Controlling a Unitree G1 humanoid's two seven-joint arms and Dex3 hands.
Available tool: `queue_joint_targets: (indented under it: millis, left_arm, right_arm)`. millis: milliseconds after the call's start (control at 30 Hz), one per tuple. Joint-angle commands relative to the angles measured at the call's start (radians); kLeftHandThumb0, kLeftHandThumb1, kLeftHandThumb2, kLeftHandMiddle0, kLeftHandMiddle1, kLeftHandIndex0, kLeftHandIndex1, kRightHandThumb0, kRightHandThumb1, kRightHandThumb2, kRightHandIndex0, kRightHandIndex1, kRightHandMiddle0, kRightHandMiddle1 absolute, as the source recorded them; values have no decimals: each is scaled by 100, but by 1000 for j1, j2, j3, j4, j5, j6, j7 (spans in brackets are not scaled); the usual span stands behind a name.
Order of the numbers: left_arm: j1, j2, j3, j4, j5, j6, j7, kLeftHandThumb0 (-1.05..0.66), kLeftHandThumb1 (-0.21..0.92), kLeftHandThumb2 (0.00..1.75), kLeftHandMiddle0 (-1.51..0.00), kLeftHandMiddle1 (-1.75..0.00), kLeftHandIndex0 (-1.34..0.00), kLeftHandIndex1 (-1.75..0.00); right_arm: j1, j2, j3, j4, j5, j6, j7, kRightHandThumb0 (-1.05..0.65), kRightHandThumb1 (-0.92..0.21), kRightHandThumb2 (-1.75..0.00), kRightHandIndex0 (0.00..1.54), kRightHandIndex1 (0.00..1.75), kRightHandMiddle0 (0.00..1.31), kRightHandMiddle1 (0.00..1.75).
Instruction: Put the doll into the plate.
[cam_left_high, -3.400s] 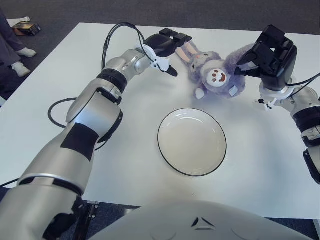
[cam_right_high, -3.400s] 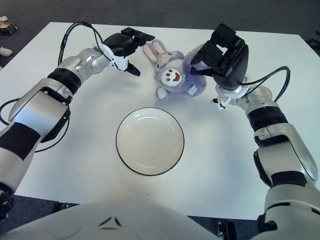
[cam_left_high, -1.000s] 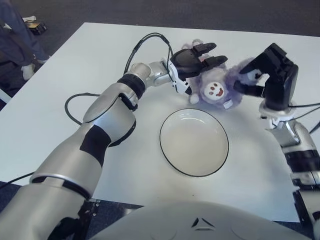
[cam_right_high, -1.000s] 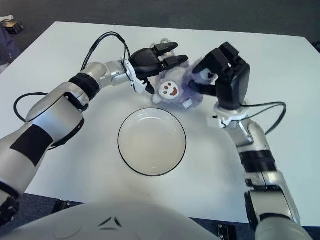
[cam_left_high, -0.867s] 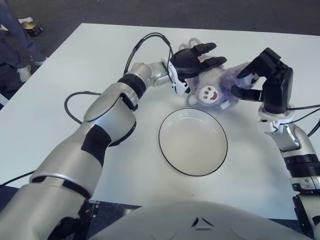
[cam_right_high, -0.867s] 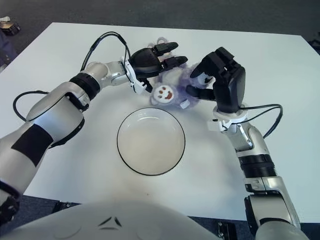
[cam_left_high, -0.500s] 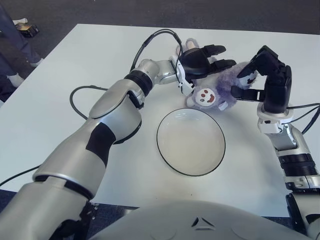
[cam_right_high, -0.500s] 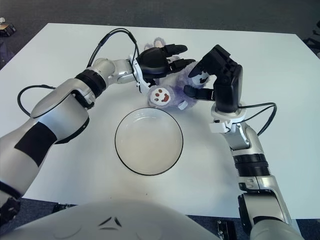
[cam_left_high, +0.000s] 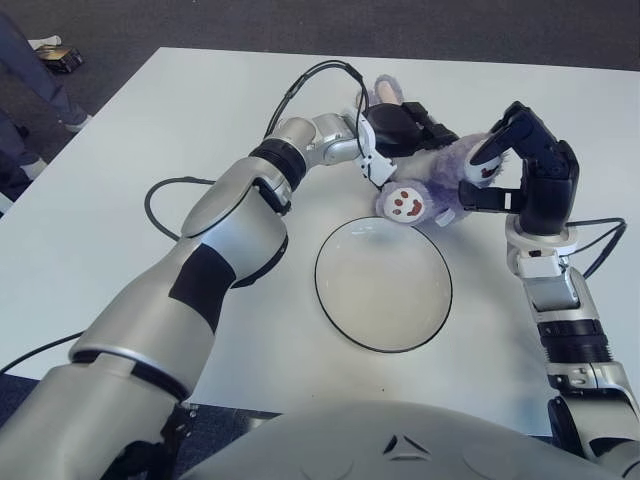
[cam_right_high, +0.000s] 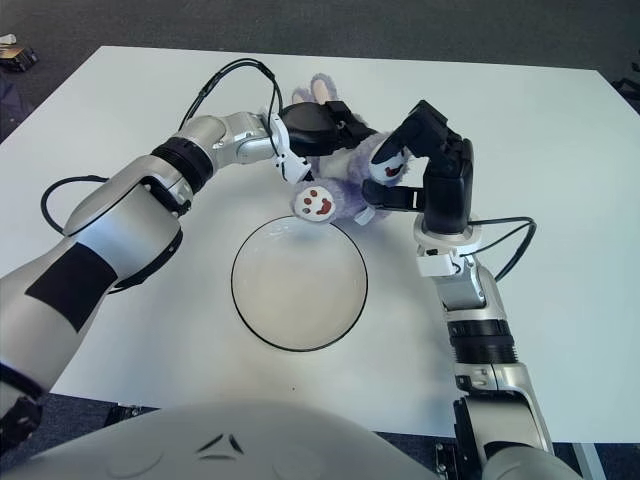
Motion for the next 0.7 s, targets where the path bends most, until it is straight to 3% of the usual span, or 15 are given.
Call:
queue_joint_targets:
  millis: [0, 300, 667]
  left_arm:
    - [3, -7, 13, -5, -16, 10, -29, -98, 79, 34, -10, -94, 0, -67]
    - [6, -30, 26, -10, -30, 71, -64, -97, 84, 28, -15, -108, 0, -78]
    - [12, -42, 6, -16, -7, 129, -33, -87, 82, 28, -21, -116, 0, -90]
  right_arm:
    - [-25, -10, -26, 20, 17, -30, 32, -1, 2, -171, 84, 174, 66, 175]
    - [-29, 19, -50, 23, 21, -45, 74, -1, 4, -173, 86, 175, 67, 175]
    - [-30, 43, -68, 18, 23, -49, 107, -1, 4, -173, 86, 175, 67, 175]
